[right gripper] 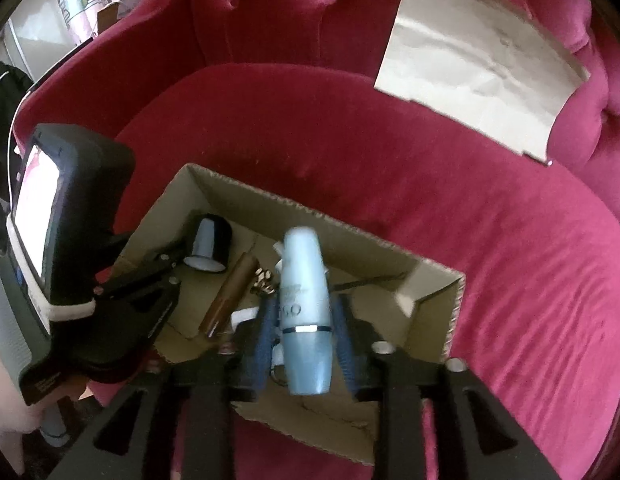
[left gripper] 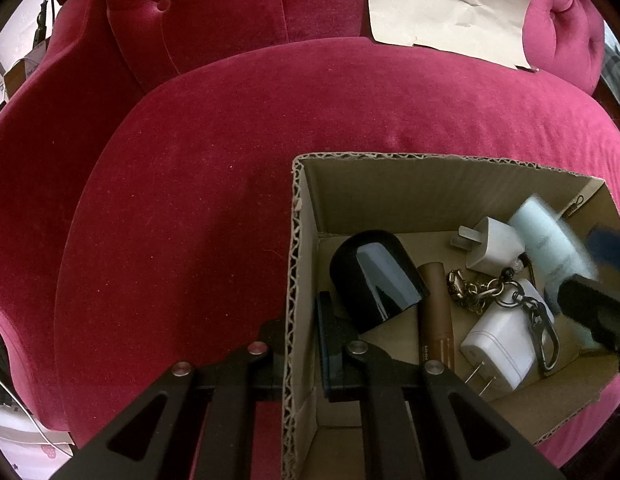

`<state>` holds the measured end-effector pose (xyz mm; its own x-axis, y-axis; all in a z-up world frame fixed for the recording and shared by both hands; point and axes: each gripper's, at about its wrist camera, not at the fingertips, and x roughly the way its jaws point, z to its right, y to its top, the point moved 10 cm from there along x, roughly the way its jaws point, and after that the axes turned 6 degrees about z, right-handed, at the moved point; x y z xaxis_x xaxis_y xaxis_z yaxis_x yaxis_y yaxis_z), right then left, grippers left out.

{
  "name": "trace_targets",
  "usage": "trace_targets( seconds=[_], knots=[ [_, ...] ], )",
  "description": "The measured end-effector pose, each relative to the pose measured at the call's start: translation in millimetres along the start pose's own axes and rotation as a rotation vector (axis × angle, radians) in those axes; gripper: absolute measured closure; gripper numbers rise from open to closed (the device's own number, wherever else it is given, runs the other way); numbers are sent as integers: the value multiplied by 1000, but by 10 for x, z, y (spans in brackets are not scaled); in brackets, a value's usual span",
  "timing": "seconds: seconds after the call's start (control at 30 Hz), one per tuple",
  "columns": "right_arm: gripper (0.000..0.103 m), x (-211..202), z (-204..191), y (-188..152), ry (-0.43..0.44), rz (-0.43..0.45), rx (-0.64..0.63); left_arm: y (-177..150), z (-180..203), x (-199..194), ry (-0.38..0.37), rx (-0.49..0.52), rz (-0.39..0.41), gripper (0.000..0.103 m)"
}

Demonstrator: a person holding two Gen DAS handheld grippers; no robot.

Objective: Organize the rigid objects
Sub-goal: 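Lift the OSI tube with the right tool and carry it over the box, then open the right tool to drop the OSI tube into the box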

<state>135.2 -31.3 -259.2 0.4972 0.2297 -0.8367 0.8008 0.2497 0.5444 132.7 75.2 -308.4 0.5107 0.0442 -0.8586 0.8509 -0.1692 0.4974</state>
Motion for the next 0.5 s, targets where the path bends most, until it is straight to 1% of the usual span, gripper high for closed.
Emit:
trace_targets(
  seconds=[0.07,0.13,0.2,0.27,0.5],
  knots=[
    [27,-65,30,23,-35,24,-3,2,-1,-3,1,1,1,94],
    [16,-93,60,48,-54,38,-1,1,1,-8,1,1,2,94],
    [13,-103,89,66,-68,46,4,-4,3,-8,2,2,2,94],
    [0,-100,97,73,-66,46,11,-2,3,-10,2,1,1,94],
    [0,-67,149,81,-70,33,32,-8,9,-9,1,2,2,94]
  ],
)
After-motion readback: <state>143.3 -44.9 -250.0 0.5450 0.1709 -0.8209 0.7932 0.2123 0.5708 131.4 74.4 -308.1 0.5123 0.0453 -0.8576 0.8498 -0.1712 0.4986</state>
